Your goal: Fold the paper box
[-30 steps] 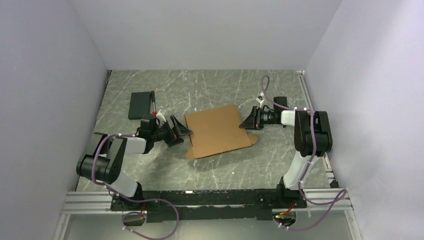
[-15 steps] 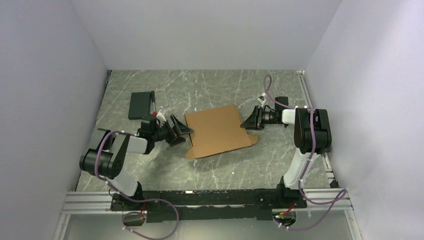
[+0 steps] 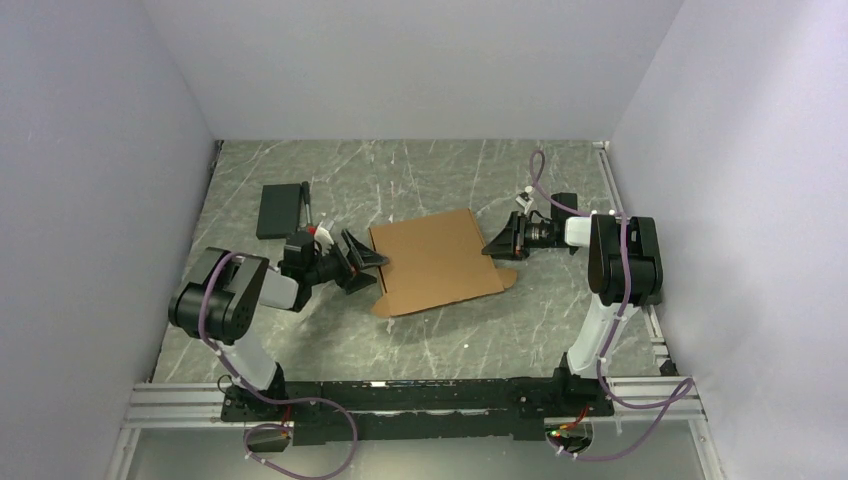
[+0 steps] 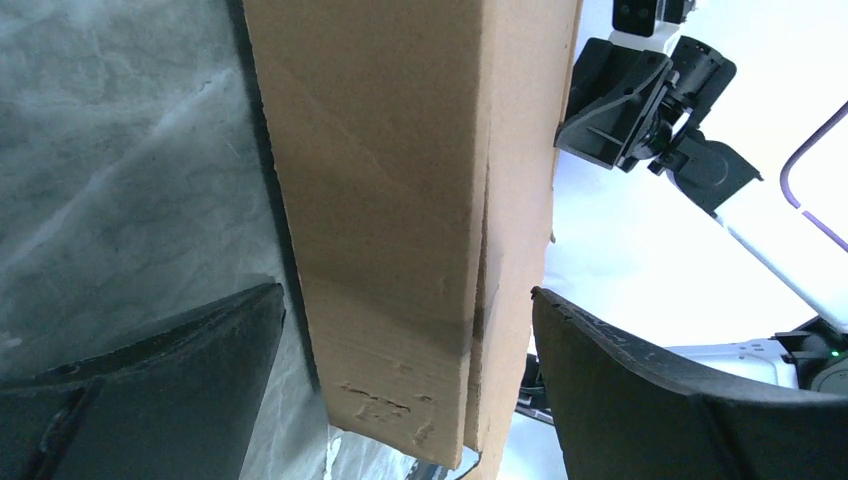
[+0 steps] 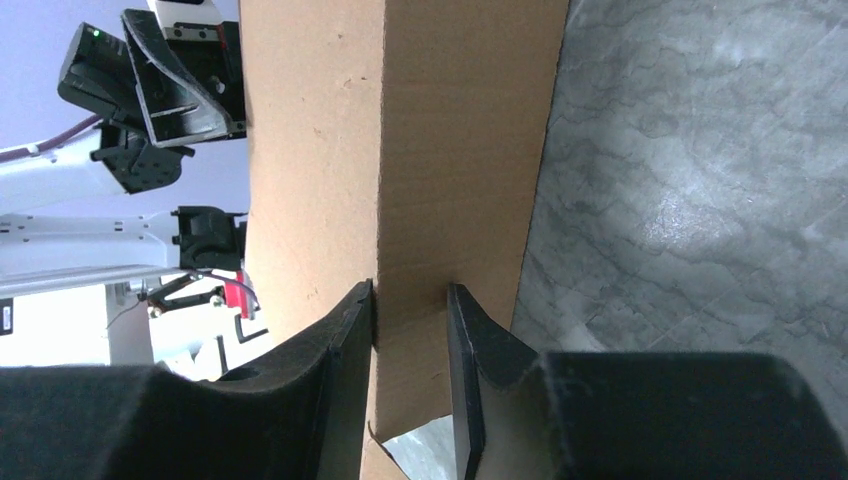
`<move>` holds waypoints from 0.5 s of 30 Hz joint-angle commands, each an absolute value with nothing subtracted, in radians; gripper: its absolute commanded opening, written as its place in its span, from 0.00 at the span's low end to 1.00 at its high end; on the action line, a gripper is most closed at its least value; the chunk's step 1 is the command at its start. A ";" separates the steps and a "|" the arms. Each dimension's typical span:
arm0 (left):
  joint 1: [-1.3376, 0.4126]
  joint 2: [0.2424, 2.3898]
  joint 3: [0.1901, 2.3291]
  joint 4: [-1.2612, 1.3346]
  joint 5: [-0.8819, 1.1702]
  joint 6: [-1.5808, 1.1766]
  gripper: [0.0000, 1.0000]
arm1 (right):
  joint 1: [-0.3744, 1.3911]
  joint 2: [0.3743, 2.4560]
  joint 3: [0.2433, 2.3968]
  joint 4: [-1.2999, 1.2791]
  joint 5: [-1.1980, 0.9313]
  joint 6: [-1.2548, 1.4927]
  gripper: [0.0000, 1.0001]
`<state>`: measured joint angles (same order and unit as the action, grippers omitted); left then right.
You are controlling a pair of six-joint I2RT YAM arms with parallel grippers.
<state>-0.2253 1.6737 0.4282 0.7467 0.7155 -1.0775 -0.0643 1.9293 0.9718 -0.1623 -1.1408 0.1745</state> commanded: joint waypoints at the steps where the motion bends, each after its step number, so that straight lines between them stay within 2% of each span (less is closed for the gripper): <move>1: -0.236 1.727 0.409 0.932 0.749 -1.170 0.99 | -0.084 1.971 0.982 -0.156 -0.951 0.126 0.25; 9: -0.261 1.747 0.429 0.935 0.732 -1.216 0.98 | -0.084 1.969 0.989 -0.170 -0.951 0.115 0.25; 15: -0.270 1.741 0.460 0.871 0.714 -1.233 0.81 | -0.084 1.955 0.997 -0.184 -0.956 0.100 0.26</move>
<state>-0.2615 1.7458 0.4244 0.8837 0.7238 -1.2098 -0.0669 1.9301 0.9829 -0.1883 -1.1366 0.1726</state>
